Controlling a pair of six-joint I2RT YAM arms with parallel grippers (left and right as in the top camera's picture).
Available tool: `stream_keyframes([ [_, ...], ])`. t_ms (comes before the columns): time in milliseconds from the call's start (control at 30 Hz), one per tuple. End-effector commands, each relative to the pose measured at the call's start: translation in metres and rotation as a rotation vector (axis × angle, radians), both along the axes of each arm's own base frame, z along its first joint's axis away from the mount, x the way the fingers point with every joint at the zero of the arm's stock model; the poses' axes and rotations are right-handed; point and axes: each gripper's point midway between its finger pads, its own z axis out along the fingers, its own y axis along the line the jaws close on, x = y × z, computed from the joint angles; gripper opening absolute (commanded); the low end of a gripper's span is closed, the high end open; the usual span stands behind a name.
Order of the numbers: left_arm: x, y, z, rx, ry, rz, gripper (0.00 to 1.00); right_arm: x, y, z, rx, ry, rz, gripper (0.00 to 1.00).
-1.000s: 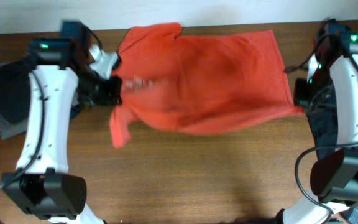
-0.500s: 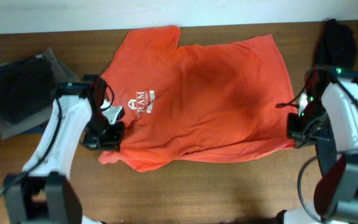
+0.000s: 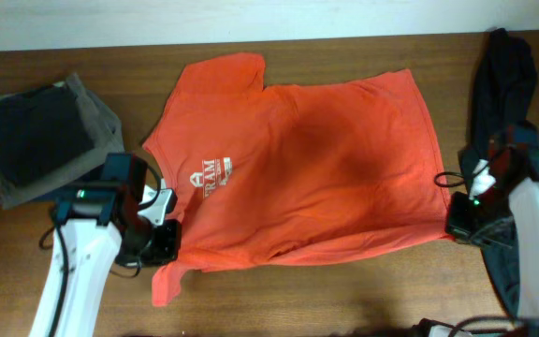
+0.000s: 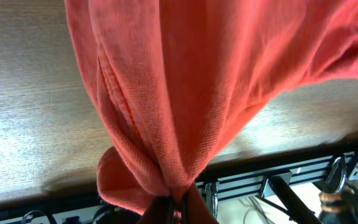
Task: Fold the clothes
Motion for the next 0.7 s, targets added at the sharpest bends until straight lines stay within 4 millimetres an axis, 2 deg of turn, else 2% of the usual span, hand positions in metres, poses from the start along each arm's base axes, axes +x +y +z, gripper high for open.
stream_keyframes([
  [0,-0.002,0.004,0.012,0.01,-0.077,0.055,0.01,-0.006,-0.006,0.008,-0.01,-0.045,-0.053,0.04],
  [133,0.011,0.024,0.017,0.12,-0.165,0.144,0.01,-0.004,-0.009,0.008,-0.016,-0.056,-0.063,0.04],
  [300,0.045,0.022,0.014,0.104,-0.251,0.215,0.01,0.019,-0.018,0.003,-0.039,-0.121,-0.061,0.04],
  [500,0.082,0.022,-0.009,0.109,-0.255,0.218,0.01,0.043,-0.027,-0.018,-0.036,-0.114,-0.06,0.04],
  [667,0.106,0.032,-0.041,0.181,-0.224,0.223,0.01,0.063,-0.036,-0.043,-0.033,-0.1,-0.059,0.04],
])
